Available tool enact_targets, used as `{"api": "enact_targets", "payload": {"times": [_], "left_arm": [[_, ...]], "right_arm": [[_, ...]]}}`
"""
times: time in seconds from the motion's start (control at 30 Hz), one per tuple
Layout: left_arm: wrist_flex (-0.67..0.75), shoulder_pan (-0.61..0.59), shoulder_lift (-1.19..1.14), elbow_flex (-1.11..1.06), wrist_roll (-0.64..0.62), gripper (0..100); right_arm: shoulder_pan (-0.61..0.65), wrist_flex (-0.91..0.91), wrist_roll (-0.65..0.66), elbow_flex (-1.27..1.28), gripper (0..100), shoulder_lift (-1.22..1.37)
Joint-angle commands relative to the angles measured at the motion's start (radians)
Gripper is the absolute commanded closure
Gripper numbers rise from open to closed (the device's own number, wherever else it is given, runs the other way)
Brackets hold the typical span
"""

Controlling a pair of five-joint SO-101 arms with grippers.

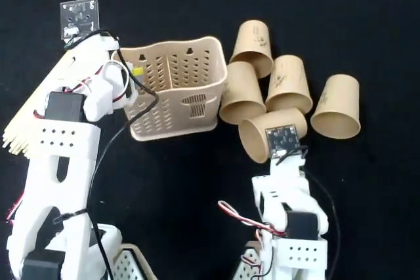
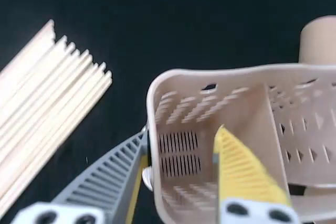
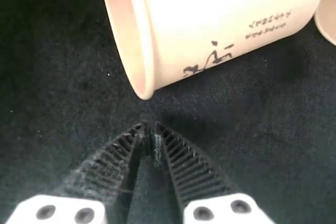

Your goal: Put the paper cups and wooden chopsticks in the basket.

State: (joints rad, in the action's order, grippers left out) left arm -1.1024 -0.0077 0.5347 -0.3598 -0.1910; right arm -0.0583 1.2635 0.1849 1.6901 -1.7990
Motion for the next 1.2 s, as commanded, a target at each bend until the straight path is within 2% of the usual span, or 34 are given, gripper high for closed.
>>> {"api": "enact_targets", "payload": {"times": [0.0, 0.2, 0.3, 0.43, 0.47, 0.53, 0.7, 0.9, 0.97, 1.07, 1.17], "left_arm": [[-0.069, 0.012, 0.031, 0.094, -0.018, 78], [-0.308, 0.005, 0.021, 0.415, -0.014, 78], [-0.387, -0.004, 0.035, 0.509, 0.000, 78], [-0.506, -0.091, 0.104, 0.619, 0.060, 76], [-0.522, -0.124, 0.129, 0.615, 0.069, 76], [-0.548, -0.203, 0.193, 0.598, 0.101, 76], [-0.526, -0.343, 0.374, 0.363, 0.180, 81], [-0.463, -0.367, 0.697, -0.048, 0.250, 82], [-0.391, -0.371, 0.810, -0.232, 0.285, 82], [-0.196, -0.444, 0.945, -0.562, 0.319, 82], [-0.123, -0.504, 1.065, -0.774, 0.321, 82]], "right_arm": [[0.003, -0.005, 0.003, -0.004, 98.4, -0.025], [-0.002, -0.009, 0.040, -0.010, 98.4, -0.025], [-0.002, -0.020, 0.253, -0.021, 98.4, -0.025], [-0.002, 0.032, 0.709, -0.125, 98.3, -0.025], [0.006, 0.081, 0.786, -0.166, 98.3, -0.025], [0.020, 0.157, 0.825, -0.269, 98.3, -0.025], [0.006, 0.215, 0.830, -0.466, 97.9, -0.016], [0.003, 0.218, 0.829, -0.542, 76.7, -0.013], [0.000, 0.210, 0.824, -0.562, 77.3, 0.001], [-0.015, 0.178, 0.756, -0.627, 78.9, 0.096], [-0.003, 0.164, 0.684, -0.727, 75.6, 0.291]]}}
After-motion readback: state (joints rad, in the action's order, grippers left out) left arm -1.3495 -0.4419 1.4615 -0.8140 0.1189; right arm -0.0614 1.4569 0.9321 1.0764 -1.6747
